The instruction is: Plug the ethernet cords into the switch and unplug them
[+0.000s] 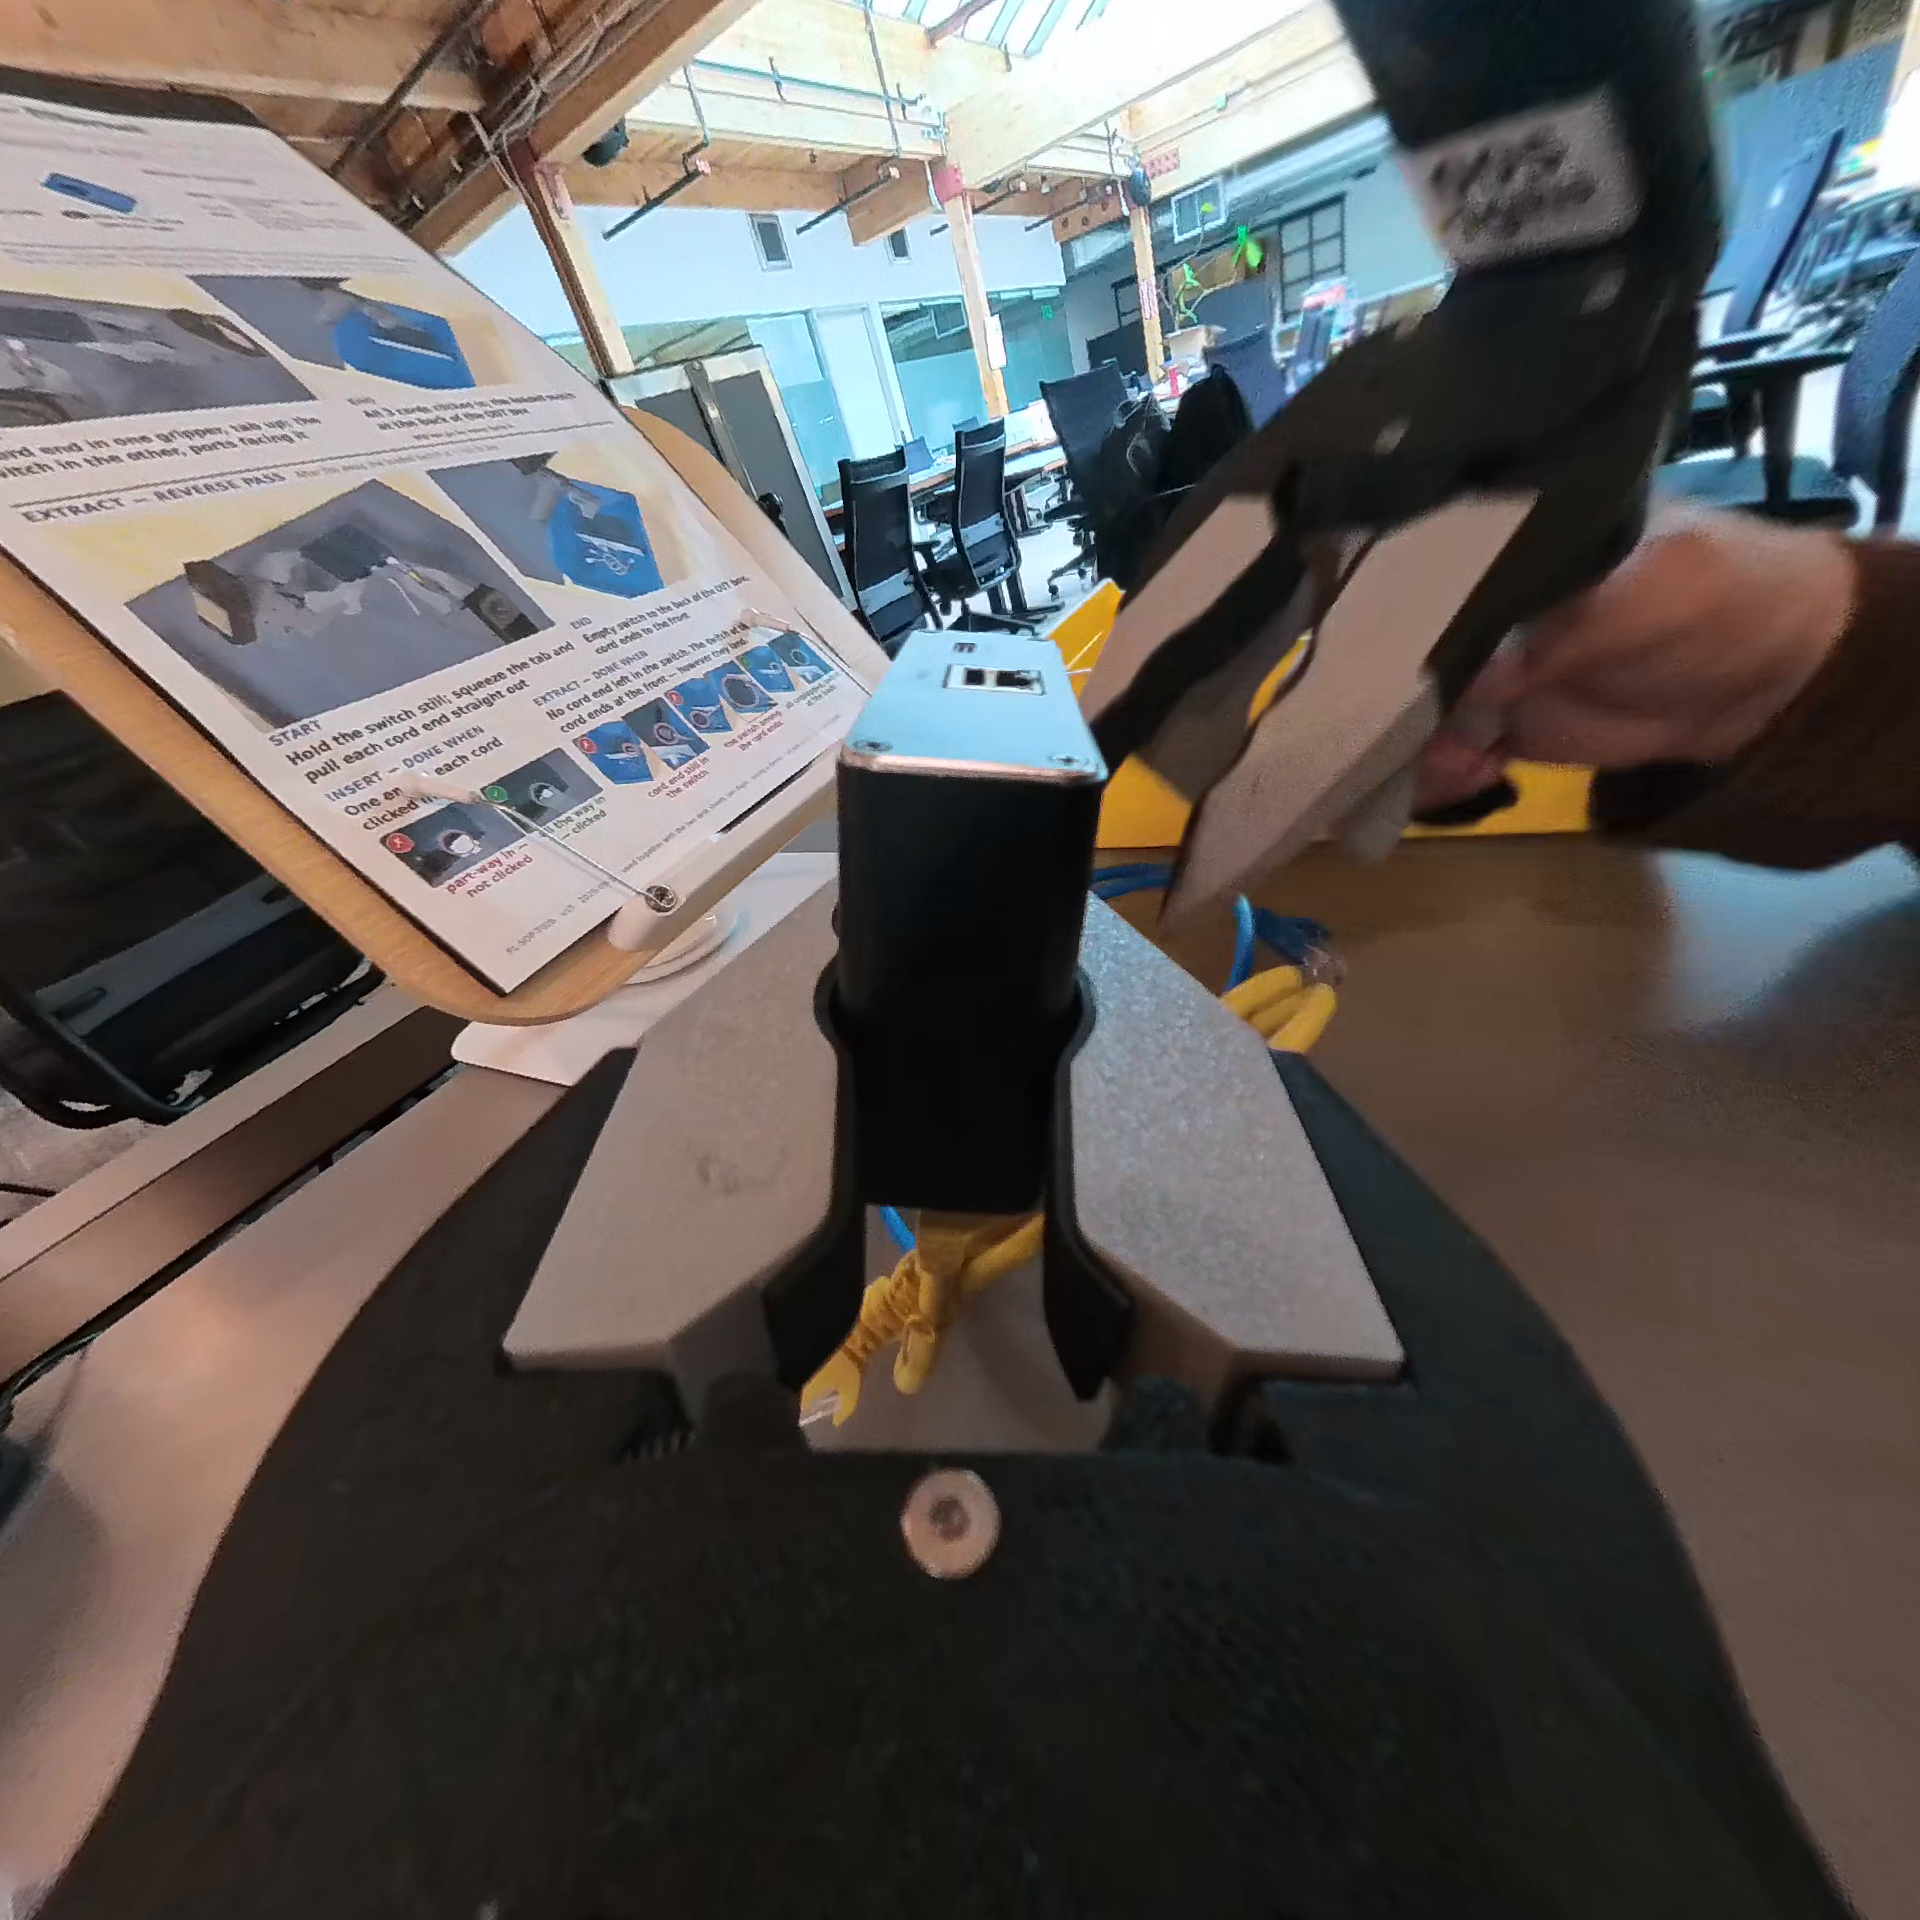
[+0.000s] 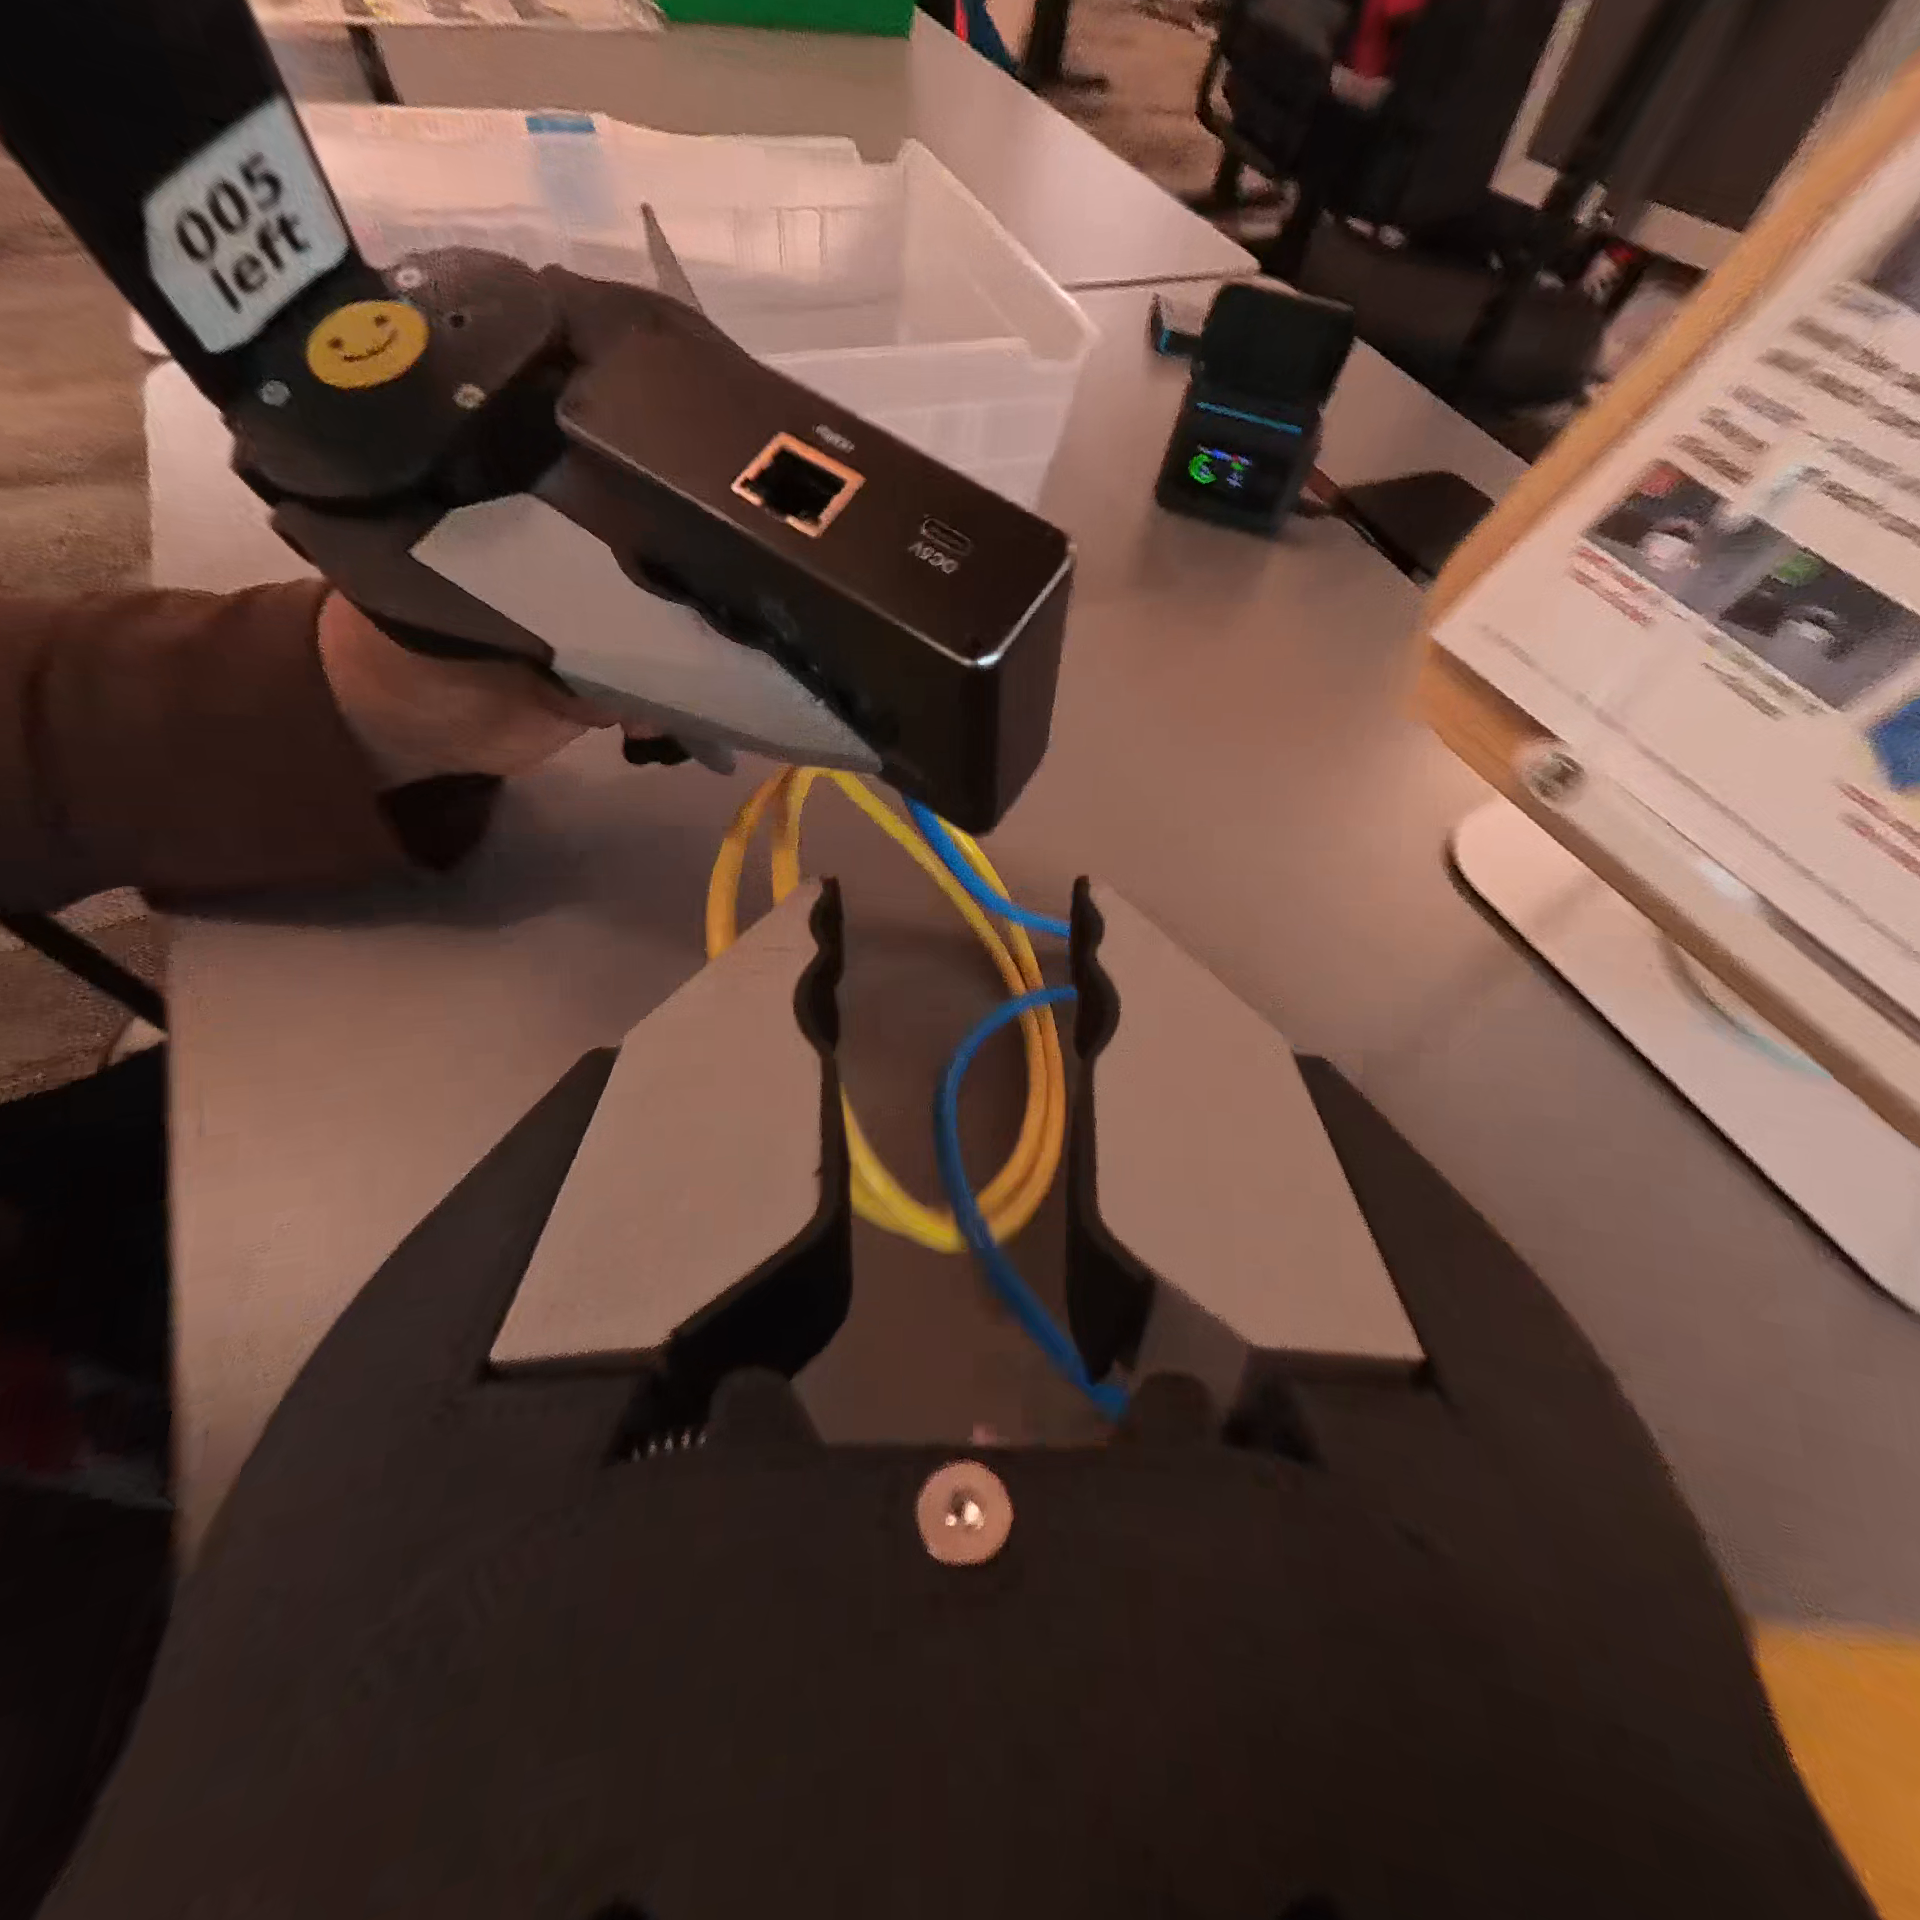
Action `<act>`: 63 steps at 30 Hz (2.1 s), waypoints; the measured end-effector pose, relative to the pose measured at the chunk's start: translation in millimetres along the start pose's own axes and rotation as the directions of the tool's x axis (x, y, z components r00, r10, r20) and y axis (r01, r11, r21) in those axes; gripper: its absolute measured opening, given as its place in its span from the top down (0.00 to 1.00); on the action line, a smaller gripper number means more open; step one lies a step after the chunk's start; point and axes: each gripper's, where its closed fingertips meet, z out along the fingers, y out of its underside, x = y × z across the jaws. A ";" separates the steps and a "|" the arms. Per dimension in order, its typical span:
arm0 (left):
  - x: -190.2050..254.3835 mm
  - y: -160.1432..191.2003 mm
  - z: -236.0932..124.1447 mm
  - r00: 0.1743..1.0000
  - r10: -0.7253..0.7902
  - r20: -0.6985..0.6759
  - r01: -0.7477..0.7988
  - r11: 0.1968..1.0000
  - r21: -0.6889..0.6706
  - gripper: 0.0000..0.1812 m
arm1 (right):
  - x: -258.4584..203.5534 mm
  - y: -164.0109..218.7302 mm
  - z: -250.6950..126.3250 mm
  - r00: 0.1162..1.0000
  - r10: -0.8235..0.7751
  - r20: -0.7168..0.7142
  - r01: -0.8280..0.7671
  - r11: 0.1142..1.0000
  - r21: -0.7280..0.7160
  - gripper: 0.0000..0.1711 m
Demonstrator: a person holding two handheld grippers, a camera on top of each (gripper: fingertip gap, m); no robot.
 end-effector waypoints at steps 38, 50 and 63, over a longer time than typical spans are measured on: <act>-5.3 14.6 4.3 0.999 0.004 0.037 -0.002 0.999 -0.048 0.81 | -19.4 7.1 31.2 0.964 0.089 0.251 -0.144 0.967 0.209 0.95; -8.0 14.1 2.9 0.999 -0.012 0.034 0.013 0.999 -0.049 0.81 | -23.3 8.8 33.5 0.965 0.072 0.253 -0.124 0.973 0.193 0.95; -17.5 -2.3 -9.3 0.969 -0.243 -0.051 0.246 0.966 0.077 0.82 | -27.9 8.7 30.2 0.939 0.104 0.329 -0.171 0.968 0.182 0.89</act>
